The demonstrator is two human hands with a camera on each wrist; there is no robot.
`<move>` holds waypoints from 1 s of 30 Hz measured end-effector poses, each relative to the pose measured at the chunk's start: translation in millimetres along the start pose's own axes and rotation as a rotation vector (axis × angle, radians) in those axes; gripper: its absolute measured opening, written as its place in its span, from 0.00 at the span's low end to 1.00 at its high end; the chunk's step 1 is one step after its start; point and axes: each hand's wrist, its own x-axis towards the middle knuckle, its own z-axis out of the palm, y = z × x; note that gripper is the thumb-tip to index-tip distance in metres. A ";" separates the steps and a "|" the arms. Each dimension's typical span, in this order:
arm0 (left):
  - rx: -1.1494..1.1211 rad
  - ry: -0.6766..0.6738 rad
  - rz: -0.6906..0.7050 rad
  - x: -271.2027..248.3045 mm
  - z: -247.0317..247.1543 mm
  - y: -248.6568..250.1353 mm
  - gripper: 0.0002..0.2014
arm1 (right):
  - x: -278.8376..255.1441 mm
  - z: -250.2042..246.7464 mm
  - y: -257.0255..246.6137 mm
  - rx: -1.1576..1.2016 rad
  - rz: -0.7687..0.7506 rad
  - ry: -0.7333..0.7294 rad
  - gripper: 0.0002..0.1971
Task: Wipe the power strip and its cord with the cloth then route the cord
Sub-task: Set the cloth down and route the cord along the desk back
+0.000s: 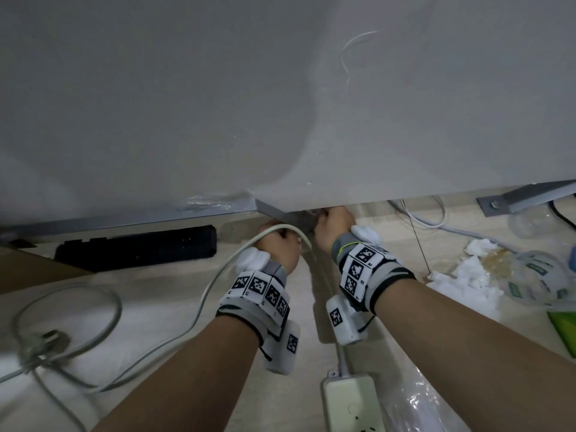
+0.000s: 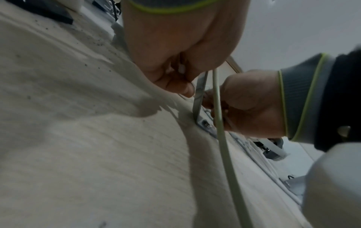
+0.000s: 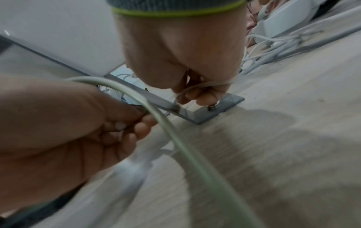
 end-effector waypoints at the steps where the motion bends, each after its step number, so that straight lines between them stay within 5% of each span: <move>1: -0.030 -0.020 0.009 -3.8 -0.8 2.7 0.12 | -1.1 0.7 3.5 0.062 0.037 0.026 0.14; 5: -0.198 -0.019 -0.075 -16.2 -2.7 9.9 0.08 | -12.7 -0.9 13.1 0.359 0.194 -0.061 0.16; 10: -0.142 0.032 -0.054 -17.3 -7.4 16.6 0.09 | -38.1 -5.9 2.3 0.780 0.306 -0.331 0.17; 18: -0.244 0.037 -0.124 -19.1 -1.7 10.6 0.12 | -42.9 2.9 3.7 0.744 0.126 -0.112 0.18; 23: -0.675 -0.180 -0.434 -15.1 -0.3 8.5 0.11 | -35.5 -4.5 5.5 0.696 0.121 -0.040 0.21; 30: -0.976 -0.320 -0.572 -16.4 -5.9 3.7 0.11 | -25.8 -10.3 25.1 0.610 0.035 -0.261 0.14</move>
